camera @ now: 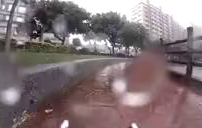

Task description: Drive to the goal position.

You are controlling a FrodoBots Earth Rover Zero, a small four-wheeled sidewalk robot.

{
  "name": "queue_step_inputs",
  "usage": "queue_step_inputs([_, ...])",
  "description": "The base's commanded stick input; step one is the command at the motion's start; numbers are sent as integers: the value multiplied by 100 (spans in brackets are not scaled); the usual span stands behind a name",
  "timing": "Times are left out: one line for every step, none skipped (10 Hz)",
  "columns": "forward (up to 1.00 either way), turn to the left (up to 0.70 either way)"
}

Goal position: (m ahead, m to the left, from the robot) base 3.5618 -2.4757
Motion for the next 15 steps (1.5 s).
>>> queue_step_inputs([70, 0])
queue_step_inputs([70, 0])
queue_step_inputs([70, 0])
queue_step_inputs([70, 0])
queue_step_inputs([70, 0])
queue_step_inputs([70, 0])
queue_step_inputs([70, 0])
queue_step_inputs([70, 0])
queue_step_inputs([70, -11])
queue_step_inputs([70, -27])
queue_step_inputs([70, -27])
queue_step_inputs([70, -21])
queue_step_inputs([70, 0])
queue_step_inputs([70, 0])
queue_step_inputs([70, 0])
